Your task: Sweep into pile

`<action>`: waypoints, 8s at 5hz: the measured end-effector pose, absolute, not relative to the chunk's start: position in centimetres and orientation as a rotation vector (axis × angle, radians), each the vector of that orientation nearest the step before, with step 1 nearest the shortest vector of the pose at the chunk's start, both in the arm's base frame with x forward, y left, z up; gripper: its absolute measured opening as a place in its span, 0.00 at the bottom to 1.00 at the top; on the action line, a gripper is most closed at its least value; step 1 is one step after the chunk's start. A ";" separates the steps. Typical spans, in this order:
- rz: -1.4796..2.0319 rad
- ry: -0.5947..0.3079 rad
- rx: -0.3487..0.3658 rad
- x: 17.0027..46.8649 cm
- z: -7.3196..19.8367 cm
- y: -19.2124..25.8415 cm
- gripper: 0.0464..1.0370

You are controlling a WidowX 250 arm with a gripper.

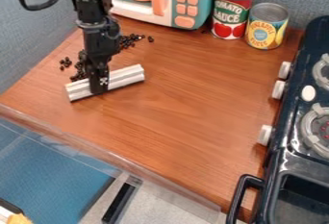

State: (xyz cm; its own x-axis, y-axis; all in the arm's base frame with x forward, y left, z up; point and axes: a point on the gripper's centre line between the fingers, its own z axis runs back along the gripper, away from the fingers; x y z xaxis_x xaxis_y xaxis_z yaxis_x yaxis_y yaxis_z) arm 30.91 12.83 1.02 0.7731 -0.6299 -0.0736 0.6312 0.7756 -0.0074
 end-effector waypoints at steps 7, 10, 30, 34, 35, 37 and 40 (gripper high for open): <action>-0.548 0.077 0.041 35.0 1.2 18.3 0.33; -0.538 -0.068 -0.124 34.0 4.7 16.6 0.33; -0.260 0.128 0.339 33.5 3.6 2.8 0.33; -0.083 0.190 0.059 39.4 1.0 7.9 0.33; -0.031 0.161 0.077 39.4 1.0 8.1 0.33; 0.146 0.109 0.066 39.9 1.2 8.9 0.33; 0.249 0.074 0.054 42.2 1.3 10.5 0.33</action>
